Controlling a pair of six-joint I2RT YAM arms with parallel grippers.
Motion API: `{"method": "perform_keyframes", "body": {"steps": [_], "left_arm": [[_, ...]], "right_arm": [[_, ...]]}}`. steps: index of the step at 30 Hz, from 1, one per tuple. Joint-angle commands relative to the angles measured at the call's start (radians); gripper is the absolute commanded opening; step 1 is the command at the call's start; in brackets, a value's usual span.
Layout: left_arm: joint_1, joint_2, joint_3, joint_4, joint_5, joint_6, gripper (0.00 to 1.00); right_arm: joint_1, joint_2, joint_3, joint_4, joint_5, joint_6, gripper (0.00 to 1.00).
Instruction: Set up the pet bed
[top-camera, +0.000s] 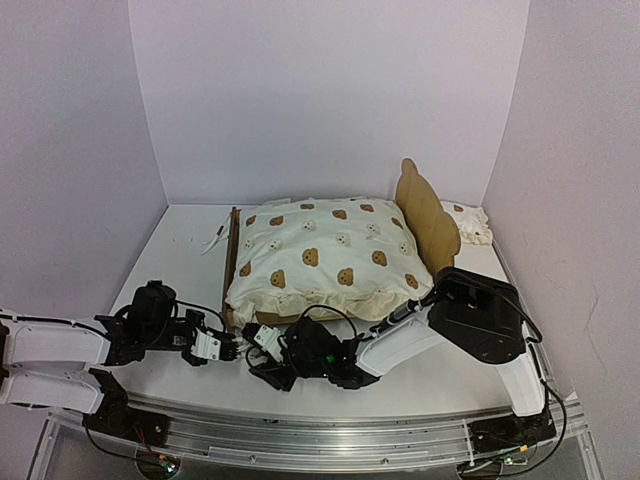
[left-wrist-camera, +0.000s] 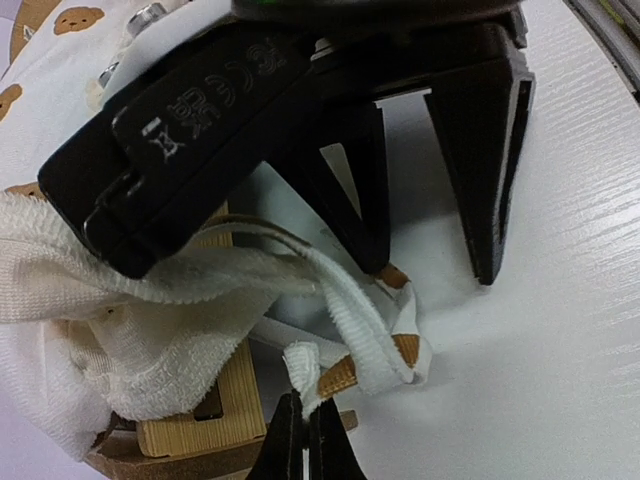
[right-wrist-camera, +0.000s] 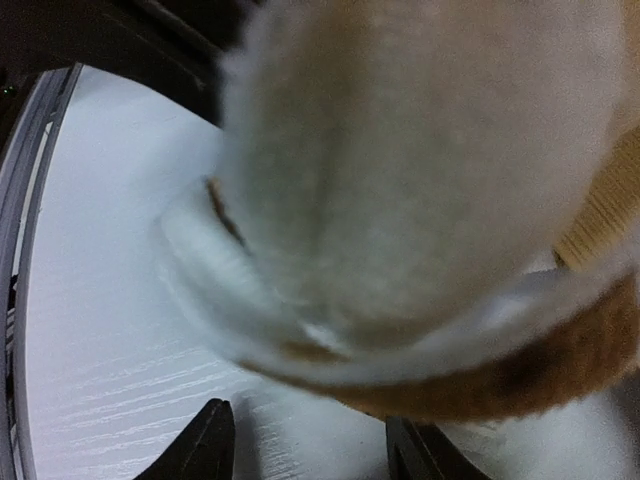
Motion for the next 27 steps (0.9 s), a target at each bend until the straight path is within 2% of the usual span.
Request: {"method": "perform_keyframes", "body": {"steps": [1, 9, 15, 22, 27], "left_arm": [[-0.003, -0.029, 0.029, -0.028, -0.01, -0.028, 0.0], [-0.003, -0.019, 0.032, -0.023, -0.015, -0.036, 0.0], [-0.003, -0.006, 0.031, -0.005, -0.016, -0.041, 0.0], [-0.003, 0.007, 0.049, -0.009, -0.022, -0.065, 0.0], [-0.002, 0.001, 0.053, -0.015, -0.036, -0.089, 0.0]], "right_arm": [[-0.001, 0.022, 0.03, -0.002, 0.036, -0.036, 0.54], [-0.001, -0.019, 0.052, 0.06, 0.004, -0.143, 0.57], [-0.002, -0.048, 0.013, 0.157, -0.011, -0.138, 0.57], [-0.012, 0.051, 0.037, 0.157, -0.039, -0.072, 0.52], [-0.013, 0.097, 0.024, 0.155, -0.014, -0.034, 0.42]]}}
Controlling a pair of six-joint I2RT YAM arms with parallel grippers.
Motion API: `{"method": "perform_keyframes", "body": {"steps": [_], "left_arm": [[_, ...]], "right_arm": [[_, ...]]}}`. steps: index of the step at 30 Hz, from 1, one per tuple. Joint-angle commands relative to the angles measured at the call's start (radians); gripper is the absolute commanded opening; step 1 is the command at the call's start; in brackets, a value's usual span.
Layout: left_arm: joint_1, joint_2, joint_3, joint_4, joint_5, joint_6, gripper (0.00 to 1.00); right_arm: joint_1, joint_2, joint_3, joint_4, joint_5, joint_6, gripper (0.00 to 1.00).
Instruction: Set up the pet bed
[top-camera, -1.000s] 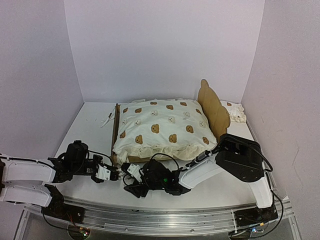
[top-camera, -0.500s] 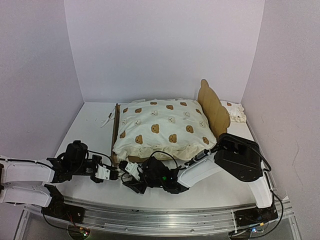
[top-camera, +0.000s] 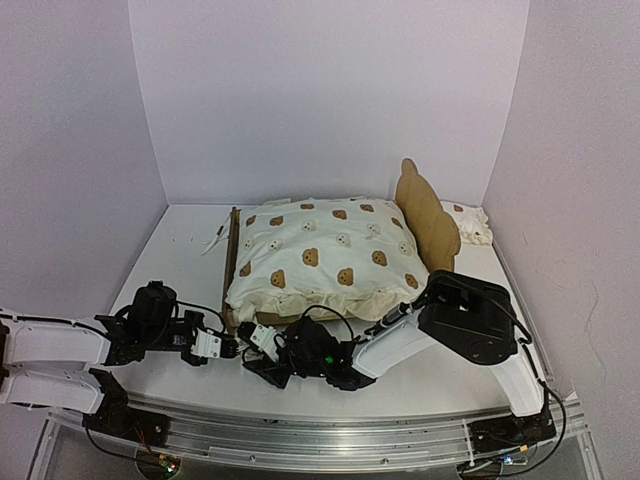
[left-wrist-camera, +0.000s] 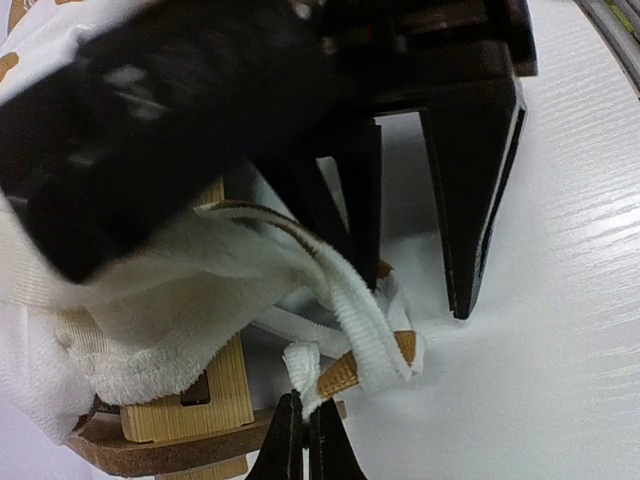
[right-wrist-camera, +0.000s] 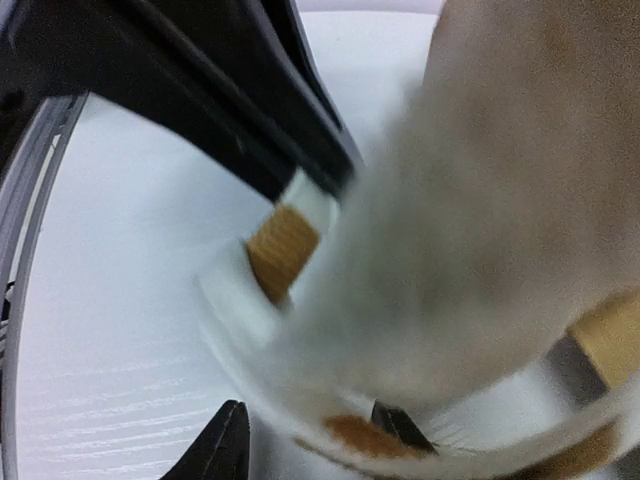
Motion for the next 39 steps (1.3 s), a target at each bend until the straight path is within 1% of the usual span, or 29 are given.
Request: {"method": "perform_keyframes", "body": {"steps": [1, 3, 6, 7, 8, 12, 14, 16, 17, 20, 23, 26, 28, 31, 33, 36, 39], "left_arm": [[-0.003, -0.001, 0.056, 0.002, -0.013, -0.046, 0.0], [-0.003, 0.002, 0.063, -0.011, -0.015, -0.057, 0.0], [-0.003, -0.002, 0.077, -0.034, -0.047, -0.08, 0.0], [-0.002, -0.006, 0.08, -0.049, -0.065, -0.084, 0.0], [-0.002, -0.012, 0.082, -0.066, -0.088, -0.087, 0.0], [0.008, -0.059, 0.068, -0.14, -0.195, -0.07, 0.0], [0.027, -0.091, 0.043, -0.157, -0.242, -0.037, 0.0], [0.064, -0.113, 0.008, -0.157, -0.278, 0.009, 0.0], [0.09, -0.116, -0.011, -0.149, -0.29, 0.032, 0.0], [0.22, -0.084, -0.061, -0.093, -0.285, 0.097, 0.0], [0.364, 0.004, -0.075, -0.045, -0.26, 0.141, 0.0], [0.443, 0.106, -0.045, -0.017, -0.238, 0.151, 0.0], [0.468, 0.136, -0.029, -0.012, -0.213, 0.158, 0.0], [0.473, 0.146, -0.04, 0.006, -0.188, 0.204, 0.0], [0.473, 0.151, -0.041, 0.006, -0.176, 0.214, 0.0], [0.473, 0.164, -0.033, 0.009, -0.175, 0.209, 0.0], [0.483, 0.174, -0.042, 0.012, -0.183, 0.22, 0.0]], "right_arm": [[-0.007, 0.061, -0.004, 0.022, 0.013, 0.058, 0.39], [-0.015, 0.067, -0.018, 0.023, 0.021, 0.082, 0.29], [-0.017, 0.036, -0.056, 0.022, 0.036, 0.096, 0.08], [-0.017, 0.009, -0.075, 0.022, 0.046, 0.097, 0.02], [-0.018, -0.019, -0.101, 0.023, 0.058, 0.095, 0.0], [-0.026, -0.19, -0.223, 0.009, 0.132, 0.046, 0.0], [-0.04, -0.295, -0.258, -0.041, 0.167, 0.019, 0.0], [-0.053, -0.386, -0.256, -0.137, 0.202, -0.03, 0.0], [-0.059, -0.422, -0.241, -0.184, 0.222, -0.068, 0.0], [-0.082, -0.509, -0.211, -0.281, 0.243, -0.108, 0.0], [-0.114, -0.573, -0.192, -0.329, 0.245, -0.113, 0.0], [-0.138, -0.62, -0.185, -0.374, 0.261, -0.12, 0.0], [-0.158, -0.64, -0.193, -0.397, 0.283, -0.122, 0.0], [-0.179, -0.673, -0.212, -0.415, 0.302, -0.119, 0.0], [-0.181, -0.678, -0.206, -0.423, 0.279, -0.108, 0.0], [-0.181, -0.664, -0.167, -0.487, 0.199, -0.088, 0.0], [-0.185, -0.69, -0.176, -0.515, 0.224, -0.095, 0.0]]}}
